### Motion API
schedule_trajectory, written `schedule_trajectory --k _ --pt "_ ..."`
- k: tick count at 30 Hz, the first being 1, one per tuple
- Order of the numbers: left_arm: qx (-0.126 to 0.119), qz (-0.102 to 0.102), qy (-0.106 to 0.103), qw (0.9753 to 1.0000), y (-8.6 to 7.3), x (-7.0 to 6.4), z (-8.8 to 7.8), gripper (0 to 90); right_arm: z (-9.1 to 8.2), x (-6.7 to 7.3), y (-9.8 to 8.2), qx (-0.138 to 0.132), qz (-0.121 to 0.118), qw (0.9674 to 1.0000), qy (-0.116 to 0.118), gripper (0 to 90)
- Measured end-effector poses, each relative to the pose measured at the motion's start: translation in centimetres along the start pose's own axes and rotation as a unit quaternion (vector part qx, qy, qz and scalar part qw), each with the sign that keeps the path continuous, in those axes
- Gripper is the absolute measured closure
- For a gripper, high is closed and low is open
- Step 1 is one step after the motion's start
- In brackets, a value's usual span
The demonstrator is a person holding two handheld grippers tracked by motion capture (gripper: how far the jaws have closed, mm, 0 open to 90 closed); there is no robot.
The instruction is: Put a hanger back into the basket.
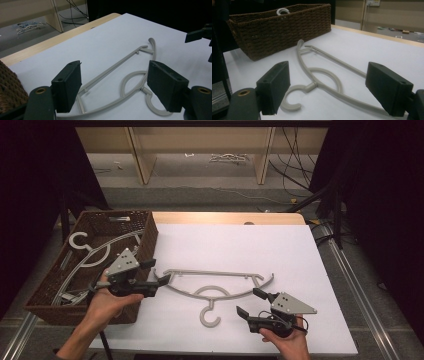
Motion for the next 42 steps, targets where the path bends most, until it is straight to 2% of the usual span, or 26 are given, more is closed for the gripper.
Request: schedule_trajectory --k 3,9,10,14,16,18,19,20,22,26,27,29,31,35,36,39,40,42 --pt "-0.008 0.005 -0.005 0.9999 -0.4 -0.9 0.6 26.6 0.1 0.0 0.1 -0.011 0.005 0.9999 0.005 20.7" --pt "-0.009 0.026 -0.017 0.9995 -1.7 -2.5 1.1 23.4 0.0 -0.1 0.2 -0.008 0.0 1.0 -0.001 20.7" --pt "-0.006 0.026 -0.019 0.9995 -1.9 -2.7 1.2 22.4 0.1 0.0 0.2 -0.015 0.005 0.9999 0.004 20.7" --pt "0.0 0.024 -0.027 0.9994 -2.6 -3.6 1.5 20.4 -0.1 0.0 0.3 -0.009 0.002 1.0 0.002 20.7" --pt "0.007 0.027 -0.027 0.9992 -2.9 -3.8 1.6 18.5 0.0 0.2 0.4 -0.019 0.005 0.9998 0.011 20.7" --pt "0.014 0.031 -0.04 0.9986 -3.3 -4.2 1.9 16.7 -0.2 0.1 0.3 -0.009 0.005 0.9999 0.006 20.7" --pt "0.019 0.037 -0.043 0.9982 -3.5 -4.4 2.0 16.5 -0.2 0.1 0.3 -0.014 0.005 0.9999 0.008 20.7" --pt "0.023 0.038 -0.046 0.998 -3.8 -4.6 2.3 16.5 -0.1 0.0 0.4 -0.019 -0.005 0.9998 0.009 20.7" --pt "0.035 0.047 -0.048 0.9971 -4.3 -4.7 2.6 16.5 -0.3 0.0 0.3 -0.011 0.002 0.9999 0.004 20.7" --pt "0.055 0.052 -0.04 0.9964 -5.3 -4.6 3.5 16.9 -0.3 0.1 0.3 -0.01 0.004 0.9999 0.005 20.6" --pt "0.06 0.06 -0.046 0.9954 -5.4 -4.6 3.7 17.0 -0.2 0.2 0.3 -0.008 0.002 0.9999 0.007 20.6" --pt "0.075 0.055 -0.04 0.9949 -5.8 -4.6 4.1 17.7 -0.1 0.1 0.3 -0.011 -0.001 0.9999 0.001 20.6" --pt "0.089 0.079 -0.036 0.9923 -6.1 -4.4 4.6 18.6 -0.2 0.1 0.3 -0.01 0.001 0.9999 0.005 20.6" --pt "0.116 0.099 -0.03 0.9878 -6.7 -4.3 5.4 20.2 -0.1 0.1 0.3 -0.013 0.004 0.9999 0.004 20.6" --pt "0.125 0.11 -0.031 0.9856 -6.9 -4.3 5.6 20.3 -0.2 0.0 0.3 -0.01 -0.002 1.0 -0.002 20.6" --pt "0.157 0.151 -0.027 0.9757 -7.4 -3.9 6.1 22.0 -0.2 0.3 0.3 -0.004 -0.007 1.0 0.001 20.7" --pt "0.164 0.158 -0.023 0.9735 -7.6 -3.8 6.2 23.3 -0.1 0.4 0.3 -0.006 -0.006 1.0 0.001 20.6" --pt "0.174 0.159 -0.024 0.9714 -7.9 -3.8 6.5 23.0 0.0 0.4 0.4 -0.008 -0.008 0.9999 0.002 20.7"
Point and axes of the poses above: each handheld gripper's, and its own axes: z roughly forward along the jaws, y roughly out of its top, x roughly to its left, the point moved 7 cm from there along z, roughly forward along the jaws, and after that the axes turned 6 degrees about y, right-handed, at the moved point
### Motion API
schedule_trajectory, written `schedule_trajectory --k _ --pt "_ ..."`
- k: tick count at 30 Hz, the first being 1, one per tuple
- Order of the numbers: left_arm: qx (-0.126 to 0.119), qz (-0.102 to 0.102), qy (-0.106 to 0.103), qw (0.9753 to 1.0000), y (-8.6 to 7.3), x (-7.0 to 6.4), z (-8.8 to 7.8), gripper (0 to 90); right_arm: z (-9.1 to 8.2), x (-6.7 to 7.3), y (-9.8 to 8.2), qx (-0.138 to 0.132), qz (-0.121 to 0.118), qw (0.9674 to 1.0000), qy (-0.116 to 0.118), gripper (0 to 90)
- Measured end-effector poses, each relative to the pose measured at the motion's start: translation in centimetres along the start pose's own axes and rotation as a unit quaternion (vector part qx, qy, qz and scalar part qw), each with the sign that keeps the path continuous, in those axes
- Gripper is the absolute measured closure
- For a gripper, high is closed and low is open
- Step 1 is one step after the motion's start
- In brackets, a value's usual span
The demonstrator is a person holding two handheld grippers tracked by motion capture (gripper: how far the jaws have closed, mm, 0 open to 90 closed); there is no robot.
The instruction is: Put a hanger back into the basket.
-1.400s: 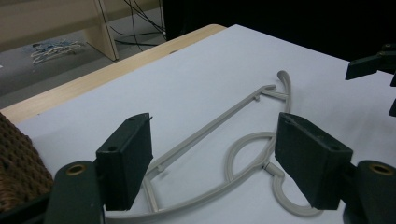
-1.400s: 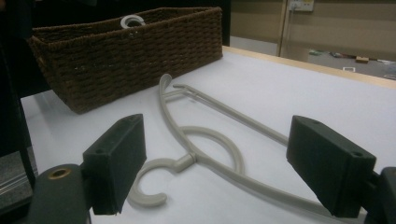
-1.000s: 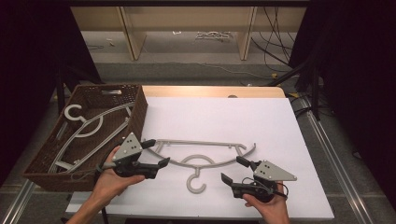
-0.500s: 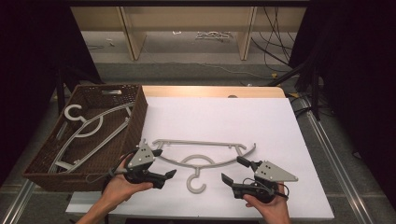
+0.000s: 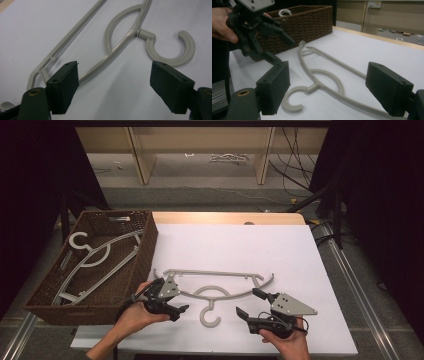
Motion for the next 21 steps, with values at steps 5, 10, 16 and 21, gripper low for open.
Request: schedule_trajectory --k 5,10,16,21 --pt "0.02 -0.001 0.005 0.9998 0.1 0.4 1.0 23.0 0.1 0.0 0.0 -0.005 0.005 1.0 0.006 20.7" --pt "0.043 0.025 -0.007 0.9988 0.9 0.6 2.5 25.1 0.1 0.0 -0.1 -0.003 0.005 1.0 0.007 20.7" --pt "0.07 0.047 -0.008 0.9964 1.3 0.8 4.4 27.8 0.0 0.0 0.0 0.001 0.0 1.0 0.002 20.7" --pt "0.088 0.061 -0.023 0.994 1.6 0.8 5.3 30.9 0.1 0.2 0.0 0.0 0.002 1.0 0.009 20.7"
Point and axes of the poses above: each handheld gripper's, and its own axes: z roughly forward along the jaws, y roughly out of its top, x roughly to its left, the point moved 7 cm from there along z, roughly forward along the jaws, and after that the axes turned 6 degrees about y, right-handed, at the moved point
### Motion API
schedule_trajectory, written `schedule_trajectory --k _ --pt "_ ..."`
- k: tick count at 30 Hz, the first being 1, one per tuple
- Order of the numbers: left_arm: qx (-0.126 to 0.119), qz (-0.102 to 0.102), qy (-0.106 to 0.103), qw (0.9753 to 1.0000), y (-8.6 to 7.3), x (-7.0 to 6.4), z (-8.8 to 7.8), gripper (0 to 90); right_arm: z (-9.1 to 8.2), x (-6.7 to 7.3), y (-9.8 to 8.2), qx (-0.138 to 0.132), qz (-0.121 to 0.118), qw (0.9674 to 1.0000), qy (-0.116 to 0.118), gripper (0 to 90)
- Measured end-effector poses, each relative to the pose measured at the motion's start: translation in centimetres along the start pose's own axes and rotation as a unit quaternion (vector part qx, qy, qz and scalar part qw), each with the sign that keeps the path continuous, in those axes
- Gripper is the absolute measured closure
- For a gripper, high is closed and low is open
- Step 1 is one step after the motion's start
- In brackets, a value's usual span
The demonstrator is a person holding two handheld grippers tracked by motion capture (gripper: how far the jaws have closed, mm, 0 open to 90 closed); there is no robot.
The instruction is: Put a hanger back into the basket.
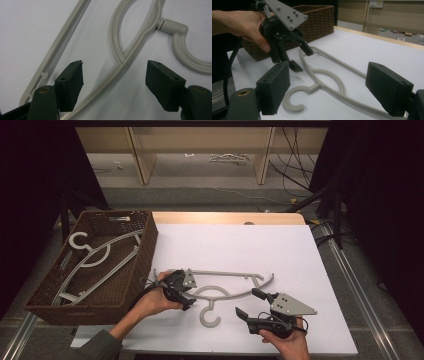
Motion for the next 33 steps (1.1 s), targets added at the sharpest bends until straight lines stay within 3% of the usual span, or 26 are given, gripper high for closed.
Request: schedule_trajectory --k 2,6,8,10,12,13,14,16,17,18,19,22,25,26,28,30,31,33 --pt "0.01 0.018 -0.005 0.9998 0.0 0.0 0.3 35.1 -0.1 -0.2 0.1 -0.001 -0.014 0.9999 -0.007 20.7" --pt "0.019 0.022 -0.014 0.9995 0.0 0.0 0.9 37.6 0.0 -0.2 0.1 -0.003 -0.016 0.9999 -0.006 20.7" --pt "0.026 0.018 -0.022 0.9993 -0.1 0.2 1.1 41.5 0.0 -0.2 0.1 -0.003 -0.015 0.9999 -0.005 20.7" --pt "0.033 -0.001 -0.037 0.9988 -0.1 0.3 1.2 42.4 0.0 0.0 0.0 0.003 -0.005 1.0 -0.004 20.7" --pt "0.038 -0.008 -0.05 0.998 -0.1 0.2 1.2 49.2 0.0 0.0 -0.1 0.007 -0.004 1.0 0.0 20.7" --pt "0.038 -0.013 -0.058 0.9975 -0.1 0.1 1.2 51.5 0.0 -0.2 0.0 0.004 -0.016 0.9999 -0.005 20.7" --pt "0.039 -0.01 -0.061 0.9973 -0.1 0.2 1.2 54.1 0.1 0.1 -0.1 0.003 -0.001 1.0 0.001 20.7" --pt "0.043 -0.023 -0.074 0.9961 0.0 0.0 1.2 57.6 0.1 0.1 -0.1 0.003 -0.001 1.0 0.001 20.7" --pt "0.04 -0.009 -0.08 0.9959 0.0 0.1 1.2 60.4 0.2 -0.2 0.0 -0.006 -0.017 0.9998 -0.003 20.7" --pt "0.038 -0.001 -0.085 0.9956 0.0 0.1 1.2 62.0 0.2 -0.2 0.0 -0.006 -0.018 0.9998 -0.003 20.7" --pt "0.037 0.005 -0.09 0.9953 0.0 0.0 1.2 63.0 0.0 0.0 -0.1 0.007 -0.003 1.0 -0.001 20.7" --pt "0.051 0.039 -0.095 0.9934 -0.1 -0.2 0.9 67.2 -0.1 0.0 -0.1 0.008 -0.005 1.0 -0.002 20.7" --pt "0.065 0.07 -0.098 0.9906 0.0 -0.6 0.7 70.9 0.0 0.0 -0.1 0.005 -0.002 1.0 0.003 20.8" --pt "0.068 0.076 -0.1 0.9898 0.0 -0.7 0.7 72.0 0.0 -0.2 0.1 -0.002 -0.014 0.9999 -0.006 20.8" --pt "0.081 0.091 -0.107 0.9868 -0.1 -0.9 0.5 74.3 -0.1 0.0 -0.1 0.009 -0.006 0.9999 -0.002 20.8" --pt "0.093 0.085 -0.109 0.9861 -0.1 -0.9 0.4 74.9 -0.1 0.0 -0.1 0.008 -0.005 1.0 -0.002 20.8" --pt "0.094 0.077 -0.106 0.9869 -0.1 -0.9 0.5 74.0 0.1 -0.2 0.2 -0.012 -0.014 0.9997 -0.013 20.8" --pt "0.103 0.071 -0.108 0.9862 -0.2 -0.8 0.4 71.9 -0.1 -0.2 0.1 -0.001 -0.015 0.9999 -0.007 20.8"
Point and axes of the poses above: each handheld gripper's, and its own axes: z roughly forward along the jaws, y roughly out of its top, x roughly to its left, the point moved 7 cm from there along z, roughly forward along the jaws, and after that the axes turned 6 degrees about y, right-handed, at the moved point
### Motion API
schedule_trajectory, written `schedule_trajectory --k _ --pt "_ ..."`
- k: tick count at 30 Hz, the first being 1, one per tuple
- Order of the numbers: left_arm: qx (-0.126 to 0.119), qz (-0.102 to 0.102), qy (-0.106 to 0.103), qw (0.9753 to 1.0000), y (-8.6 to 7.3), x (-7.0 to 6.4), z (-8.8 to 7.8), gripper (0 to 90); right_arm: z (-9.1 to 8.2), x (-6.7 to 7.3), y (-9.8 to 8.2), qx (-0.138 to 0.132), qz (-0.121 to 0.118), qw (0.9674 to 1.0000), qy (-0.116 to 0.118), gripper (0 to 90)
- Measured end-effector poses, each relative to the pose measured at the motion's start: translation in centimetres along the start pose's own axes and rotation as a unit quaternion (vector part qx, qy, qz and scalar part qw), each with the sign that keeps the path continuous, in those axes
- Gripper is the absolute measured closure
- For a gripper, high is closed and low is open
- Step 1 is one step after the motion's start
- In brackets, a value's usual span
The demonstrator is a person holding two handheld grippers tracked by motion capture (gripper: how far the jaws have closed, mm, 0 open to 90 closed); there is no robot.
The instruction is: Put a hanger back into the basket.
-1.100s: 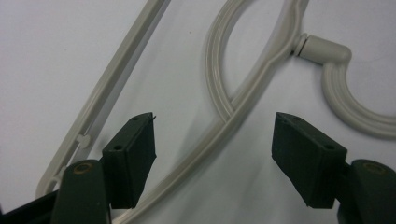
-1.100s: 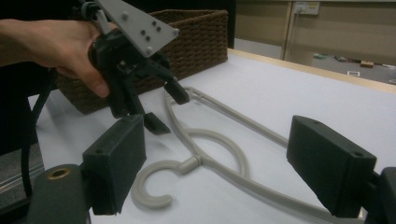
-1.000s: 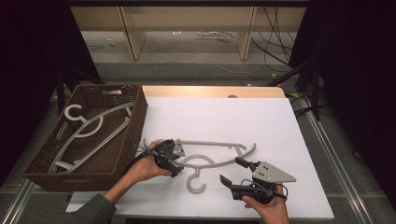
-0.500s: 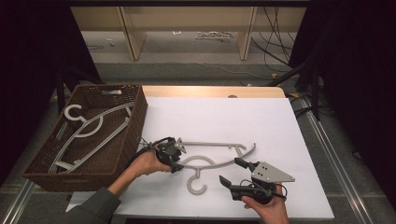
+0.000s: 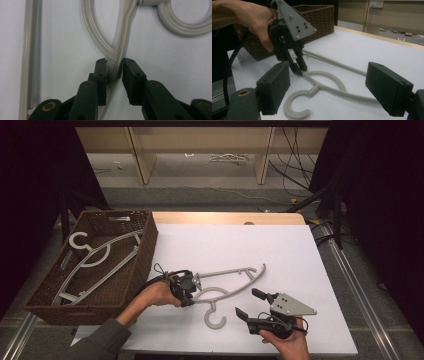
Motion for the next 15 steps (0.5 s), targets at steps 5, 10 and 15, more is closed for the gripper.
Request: schedule_trajectory --k 5,10,15 --pt "0.008 -0.011 -0.002 0.9999 0.0 0.08 0.04 71.4 0.05 0.26 -0.04 0.002 0.012 0.9999 0.007 20.8" --pt "0.019 0.023 0.0 0.9996 0.28 -0.21 0.05 74.7 0.1 0.33 0.0 -0.001 0.012 0.9999 0.009 20.8" --pt "0.03 0.049 0.001 0.9984 0.61 -0.44 0.13 77.8 -0.06 0.27 -0.08 0.01 0.007 0.9999 0.004 20.9"
Point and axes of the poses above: each handheld gripper's, and its own axes: z roughly forward along the jaws, y roughly out of its top, x roughly to its left, the point moved 7 cm from there along z, roughly forward along the jaws, and after that the axes turned 6 degrees about y, right-handed, at the moved point
